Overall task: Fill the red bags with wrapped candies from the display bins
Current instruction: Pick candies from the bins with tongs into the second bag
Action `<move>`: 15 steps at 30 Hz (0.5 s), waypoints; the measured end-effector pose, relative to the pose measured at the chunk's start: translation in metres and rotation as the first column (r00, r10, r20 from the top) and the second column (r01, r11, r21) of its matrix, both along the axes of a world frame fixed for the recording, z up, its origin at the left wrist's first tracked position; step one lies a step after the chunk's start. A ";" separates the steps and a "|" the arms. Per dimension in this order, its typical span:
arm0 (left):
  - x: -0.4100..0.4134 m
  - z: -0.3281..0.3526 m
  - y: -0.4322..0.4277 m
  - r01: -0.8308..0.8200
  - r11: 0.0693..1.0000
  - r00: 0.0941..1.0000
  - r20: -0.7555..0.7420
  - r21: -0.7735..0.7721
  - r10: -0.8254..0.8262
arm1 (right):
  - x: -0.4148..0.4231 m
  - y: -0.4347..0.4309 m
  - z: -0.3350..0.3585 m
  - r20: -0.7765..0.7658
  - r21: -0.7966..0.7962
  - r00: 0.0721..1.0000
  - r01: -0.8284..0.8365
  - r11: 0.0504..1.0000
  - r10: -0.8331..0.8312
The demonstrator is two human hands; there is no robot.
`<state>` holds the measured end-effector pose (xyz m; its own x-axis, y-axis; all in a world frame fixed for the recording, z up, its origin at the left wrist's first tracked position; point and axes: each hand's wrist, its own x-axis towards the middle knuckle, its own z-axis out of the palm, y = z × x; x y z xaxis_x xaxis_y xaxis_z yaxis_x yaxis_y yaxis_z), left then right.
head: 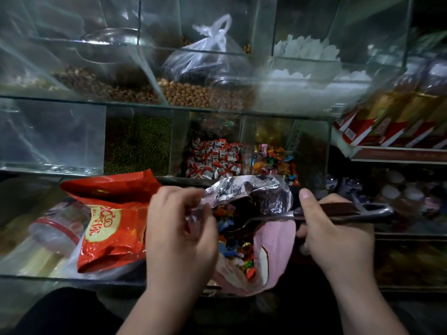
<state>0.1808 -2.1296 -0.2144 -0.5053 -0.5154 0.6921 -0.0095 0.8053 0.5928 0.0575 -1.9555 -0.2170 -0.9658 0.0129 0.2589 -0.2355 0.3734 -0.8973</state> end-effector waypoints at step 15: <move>-0.054 -0.034 0.016 -0.061 0.983 0.742 0.667 0.171 -0.070 | 0.007 0.047 0.014 0.059 -0.387 0.989 -0.104 0.916 0.137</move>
<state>0.1267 -2.1139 -0.2485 -0.8057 -0.5874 0.0766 -0.4521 0.6933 0.5611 0.0644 -1.9086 -0.2030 -0.9840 -0.0233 0.1765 -0.1758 -0.0277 -0.9840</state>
